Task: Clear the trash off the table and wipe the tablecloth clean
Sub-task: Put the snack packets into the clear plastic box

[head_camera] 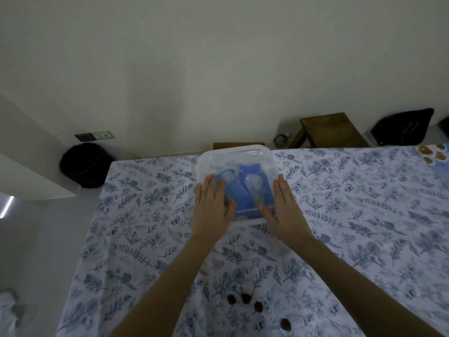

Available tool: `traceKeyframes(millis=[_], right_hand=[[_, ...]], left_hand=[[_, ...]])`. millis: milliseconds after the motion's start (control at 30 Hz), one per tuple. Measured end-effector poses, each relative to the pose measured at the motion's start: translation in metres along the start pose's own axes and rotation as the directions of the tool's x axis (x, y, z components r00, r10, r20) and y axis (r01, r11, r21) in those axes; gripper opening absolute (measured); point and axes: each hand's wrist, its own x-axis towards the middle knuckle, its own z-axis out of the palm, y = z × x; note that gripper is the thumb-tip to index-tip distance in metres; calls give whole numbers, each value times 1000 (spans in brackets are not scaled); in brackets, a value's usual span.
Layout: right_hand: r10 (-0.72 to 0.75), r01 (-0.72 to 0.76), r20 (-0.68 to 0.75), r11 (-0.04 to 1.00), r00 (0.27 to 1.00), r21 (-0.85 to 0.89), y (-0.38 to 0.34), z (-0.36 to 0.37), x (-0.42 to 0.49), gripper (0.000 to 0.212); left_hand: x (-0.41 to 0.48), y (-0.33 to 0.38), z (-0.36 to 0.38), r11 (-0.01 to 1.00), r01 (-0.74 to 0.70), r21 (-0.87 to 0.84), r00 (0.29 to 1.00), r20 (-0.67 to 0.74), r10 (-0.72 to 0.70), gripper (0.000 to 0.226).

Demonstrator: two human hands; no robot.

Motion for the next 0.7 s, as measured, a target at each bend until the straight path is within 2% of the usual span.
traceKeyframes(millis=[67,133,233,333,500,700], right_hand=[[30,-34,29,990,999,139,-3,-6,2,80],[47,-52,35,984,998,170,-5,-7,-2,86],[15,-16,20,999,1000,28,-4,-2,-8,102],[-11,12,4,992,1000,-123,-1,0,-7,109],[-13,16,16,982,1000,-186,2,4,-1,112],[59,-55,8,966,998,-252,-9,-6,4,113]], left_hand=[[0,-5,-3,993,48,-105,999,-16,-50,68],[-10,-6,-3,974,112,-196,990,-65,-127,68],[-26,-8,5,937,136,-321,987,-37,-155,67],[-27,-12,15,931,85,-354,988,-92,-126,67],[-22,-15,19,947,90,-308,987,-102,-126,64],[-12,-6,-10,975,221,-18,973,72,-219,79]])
